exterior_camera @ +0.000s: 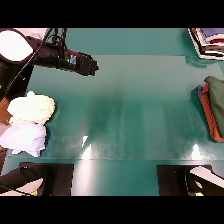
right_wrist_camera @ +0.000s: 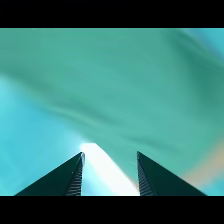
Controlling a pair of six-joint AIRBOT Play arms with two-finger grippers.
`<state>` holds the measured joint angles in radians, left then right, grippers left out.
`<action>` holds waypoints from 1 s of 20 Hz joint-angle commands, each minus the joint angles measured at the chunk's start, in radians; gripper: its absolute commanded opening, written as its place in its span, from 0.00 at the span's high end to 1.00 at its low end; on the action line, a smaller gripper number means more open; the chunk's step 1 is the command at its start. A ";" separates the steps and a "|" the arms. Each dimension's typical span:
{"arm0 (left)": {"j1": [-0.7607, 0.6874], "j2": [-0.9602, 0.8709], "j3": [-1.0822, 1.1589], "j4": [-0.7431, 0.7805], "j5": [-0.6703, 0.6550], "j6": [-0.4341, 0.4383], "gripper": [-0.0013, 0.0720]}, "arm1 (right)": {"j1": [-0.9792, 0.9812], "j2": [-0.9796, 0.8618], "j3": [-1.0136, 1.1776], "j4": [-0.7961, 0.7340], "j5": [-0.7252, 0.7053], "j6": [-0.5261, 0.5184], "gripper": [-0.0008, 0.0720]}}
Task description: Fold the shirts.
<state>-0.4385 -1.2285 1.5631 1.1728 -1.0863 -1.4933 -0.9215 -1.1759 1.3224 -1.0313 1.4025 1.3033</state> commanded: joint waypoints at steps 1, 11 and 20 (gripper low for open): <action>0.000 0.001 0.000 0.001 0.004 0.002 0.95 | 0.192 0.002 0.040 0.224 -0.004 0.000 0.44; 0.000 0.001 0.002 -0.003 0.003 0.002 0.95 | 0.890 0.002 0.080 0.242 -0.118 -0.003 0.88; 0.000 0.001 0.002 -0.003 0.003 0.002 0.95 | 0.966 0.002 0.080 0.245 -0.099 -0.003 0.96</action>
